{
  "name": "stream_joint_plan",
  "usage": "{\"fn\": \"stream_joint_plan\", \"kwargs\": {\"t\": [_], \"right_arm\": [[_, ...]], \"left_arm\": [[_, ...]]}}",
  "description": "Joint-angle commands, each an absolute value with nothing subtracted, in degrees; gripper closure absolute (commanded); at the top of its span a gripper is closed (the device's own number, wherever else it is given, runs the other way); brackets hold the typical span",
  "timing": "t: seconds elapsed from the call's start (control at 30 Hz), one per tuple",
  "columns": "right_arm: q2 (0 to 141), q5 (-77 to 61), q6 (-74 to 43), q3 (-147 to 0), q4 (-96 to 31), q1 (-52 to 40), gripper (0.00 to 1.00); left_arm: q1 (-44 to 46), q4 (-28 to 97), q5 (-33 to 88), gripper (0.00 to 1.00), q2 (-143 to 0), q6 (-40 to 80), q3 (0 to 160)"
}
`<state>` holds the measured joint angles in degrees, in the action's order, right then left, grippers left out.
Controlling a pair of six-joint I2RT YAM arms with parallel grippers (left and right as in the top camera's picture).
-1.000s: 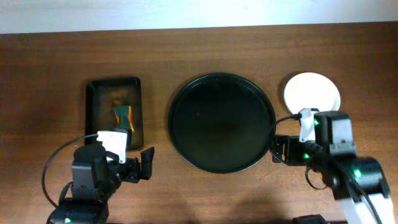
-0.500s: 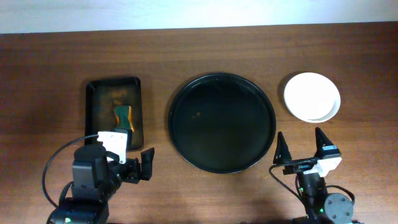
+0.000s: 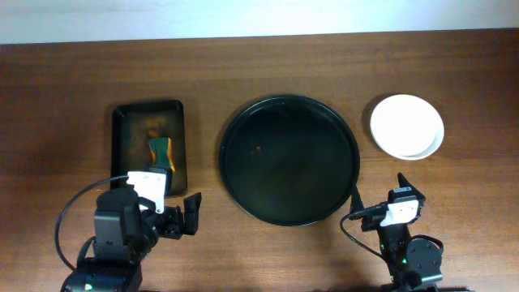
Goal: Clean dirty plates on tray and stack at the side
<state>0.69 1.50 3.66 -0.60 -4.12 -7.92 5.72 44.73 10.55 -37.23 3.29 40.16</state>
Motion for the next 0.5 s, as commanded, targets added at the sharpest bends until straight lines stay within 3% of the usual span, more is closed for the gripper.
{"fn": "stream_joint_plan", "kwargs": {"t": [0.0,0.47], "right_arm": [[0.2,1.6,4.1,-0.3,-4.6,-8.2,0.01],[0.2,1.6,4.1,-0.3,-4.6,-8.2,0.01]], "left_arm": [[5.7,44.6,11.2,0.01,-37.0,3.8,40.0],[5.7,44.7,11.2,0.01,-36.5,3.8,40.0]]}}
